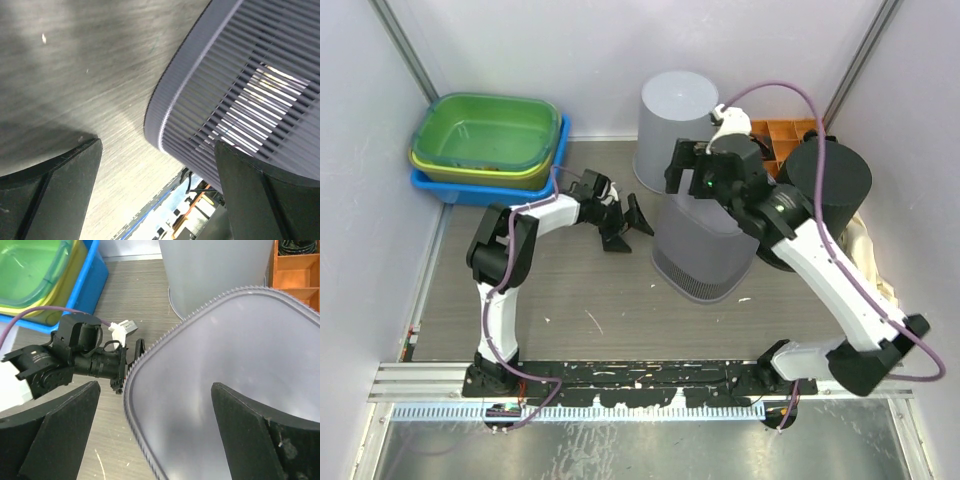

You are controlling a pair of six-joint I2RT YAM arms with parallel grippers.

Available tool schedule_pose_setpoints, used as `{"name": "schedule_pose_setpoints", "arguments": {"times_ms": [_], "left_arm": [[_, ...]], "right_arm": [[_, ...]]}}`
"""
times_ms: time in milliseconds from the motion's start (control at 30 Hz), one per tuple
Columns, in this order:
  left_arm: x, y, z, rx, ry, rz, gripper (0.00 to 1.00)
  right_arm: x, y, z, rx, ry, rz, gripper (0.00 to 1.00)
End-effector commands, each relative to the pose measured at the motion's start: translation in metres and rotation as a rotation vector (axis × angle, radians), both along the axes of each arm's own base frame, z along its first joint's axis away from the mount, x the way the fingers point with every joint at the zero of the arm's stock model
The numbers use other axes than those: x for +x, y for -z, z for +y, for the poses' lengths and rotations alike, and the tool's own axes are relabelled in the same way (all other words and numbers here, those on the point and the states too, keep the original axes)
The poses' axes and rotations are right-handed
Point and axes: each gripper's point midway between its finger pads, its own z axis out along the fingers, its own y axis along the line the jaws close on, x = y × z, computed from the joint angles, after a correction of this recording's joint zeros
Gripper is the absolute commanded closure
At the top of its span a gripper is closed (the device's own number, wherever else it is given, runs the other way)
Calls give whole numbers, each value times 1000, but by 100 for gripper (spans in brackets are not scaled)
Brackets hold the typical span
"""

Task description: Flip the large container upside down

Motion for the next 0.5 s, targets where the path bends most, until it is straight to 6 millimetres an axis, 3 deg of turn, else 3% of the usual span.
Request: {"name": "schedule_pose_setpoints", "arguments": {"times_ms": [0, 167, 367, 467], "left_arm": [[-32, 4, 7, 99, 81, -24, 1], [-47, -18, -44, 69, 196, -142, 2], [-61, -30, -110, 2, 304, -177, 1], [-89, -29, -132, -31, 370, -119, 1]], "right_arm": [[-41, -23, -19, 72, -14, 3, 0], [-76, -11, -45, 63, 9, 70, 0], [-110, -44, -57, 168, -54, -9, 0], [-118, -46, -47, 186, -117, 16, 0]]}}
